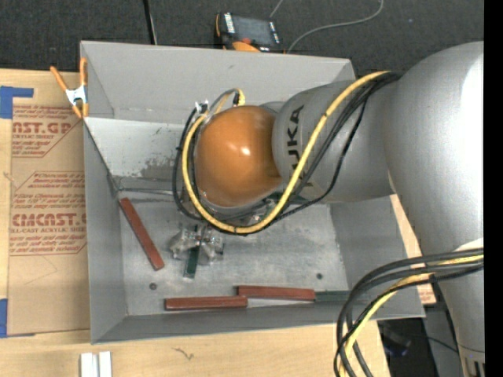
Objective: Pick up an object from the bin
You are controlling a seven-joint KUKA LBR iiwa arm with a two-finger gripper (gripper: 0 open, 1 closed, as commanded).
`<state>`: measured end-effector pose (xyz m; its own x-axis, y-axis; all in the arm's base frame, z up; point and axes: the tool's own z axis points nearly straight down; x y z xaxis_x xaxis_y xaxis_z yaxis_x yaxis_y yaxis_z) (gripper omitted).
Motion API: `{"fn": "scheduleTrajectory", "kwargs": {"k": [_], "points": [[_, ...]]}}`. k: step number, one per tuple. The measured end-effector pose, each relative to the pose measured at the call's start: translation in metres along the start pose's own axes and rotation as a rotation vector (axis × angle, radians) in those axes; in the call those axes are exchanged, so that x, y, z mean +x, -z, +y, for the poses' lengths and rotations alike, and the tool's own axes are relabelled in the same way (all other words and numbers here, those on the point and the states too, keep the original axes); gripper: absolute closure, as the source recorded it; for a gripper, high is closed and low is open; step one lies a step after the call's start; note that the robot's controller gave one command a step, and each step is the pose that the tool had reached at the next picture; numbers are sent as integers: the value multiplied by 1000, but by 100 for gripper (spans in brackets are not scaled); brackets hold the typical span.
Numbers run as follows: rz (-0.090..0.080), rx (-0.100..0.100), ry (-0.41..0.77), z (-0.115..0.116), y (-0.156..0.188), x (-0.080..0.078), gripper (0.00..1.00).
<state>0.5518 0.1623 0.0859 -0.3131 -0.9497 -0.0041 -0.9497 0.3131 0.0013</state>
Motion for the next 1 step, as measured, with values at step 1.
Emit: {"fn": "scheduleTrajectory", "kwargs": {"k": [1], "points": [[-3,9,58,9,161,-5,100]]}}
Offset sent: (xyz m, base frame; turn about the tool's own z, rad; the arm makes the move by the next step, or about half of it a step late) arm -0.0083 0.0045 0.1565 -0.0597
